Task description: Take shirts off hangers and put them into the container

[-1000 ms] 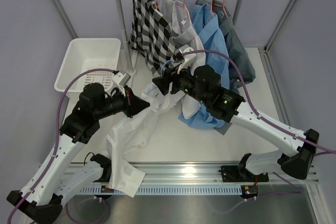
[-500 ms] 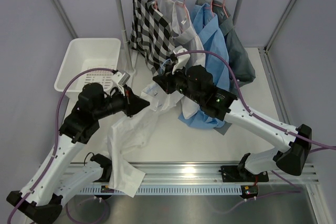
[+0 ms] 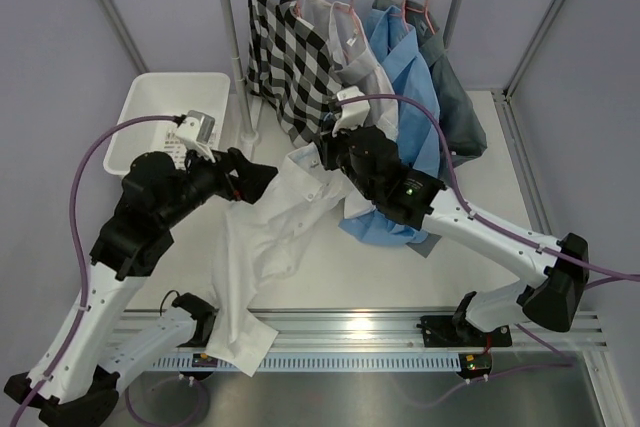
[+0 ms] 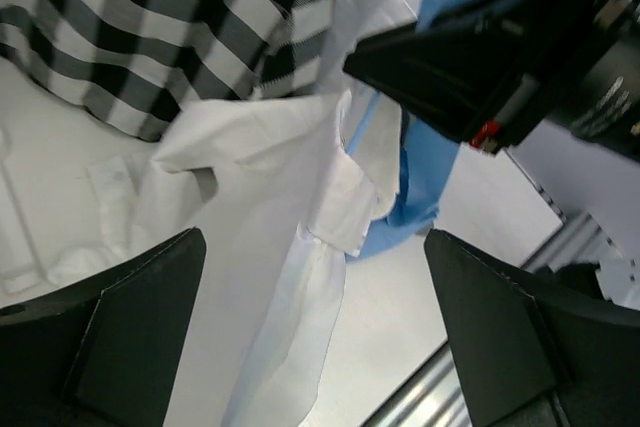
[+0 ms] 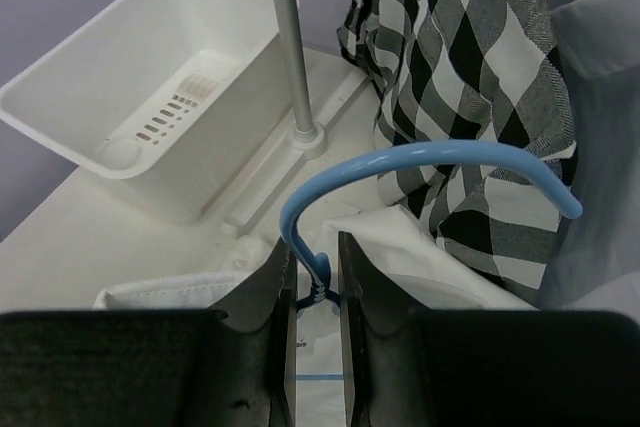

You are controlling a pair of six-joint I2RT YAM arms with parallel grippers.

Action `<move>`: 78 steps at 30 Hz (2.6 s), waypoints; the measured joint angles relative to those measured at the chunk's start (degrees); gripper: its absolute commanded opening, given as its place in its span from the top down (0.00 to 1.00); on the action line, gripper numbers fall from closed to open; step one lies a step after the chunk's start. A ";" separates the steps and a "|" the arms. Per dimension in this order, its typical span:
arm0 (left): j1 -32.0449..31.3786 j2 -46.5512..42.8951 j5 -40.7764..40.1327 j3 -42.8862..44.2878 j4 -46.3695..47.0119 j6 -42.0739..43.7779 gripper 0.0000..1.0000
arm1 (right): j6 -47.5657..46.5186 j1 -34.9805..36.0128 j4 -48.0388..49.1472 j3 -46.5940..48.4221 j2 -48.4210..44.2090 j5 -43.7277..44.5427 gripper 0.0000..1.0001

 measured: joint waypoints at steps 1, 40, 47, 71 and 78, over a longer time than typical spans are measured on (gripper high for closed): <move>0.00 0.17 -1.92 0.92 -0.11 -0.48 0.05 | -0.07 0.07 -0.04 0.02 0.44 1.29 1.00; -15.76 22.77 -39.26 7.50 -3.98 -13.97 1.00 | 3.17 2.08 -4.94 3.87 7.63 13.35 1.00; -15.82 20.79 -40.24 6.95 -4.79 -12.33 1.00 | 4.17 2.25 -4.31 1.05 4.98 13.31 1.00; -16.00 -4.31 -29.09 -0.22 -9.86 -7.65 1.00 | 11.65 3.78 -11.72 3.28 1.88 17.22 1.00; -15.72 1.99 -27.32 3.37 -11.10 -7.76 1.00 | 11.93 3.50 -15.32 7.15 7.58 21.27 1.00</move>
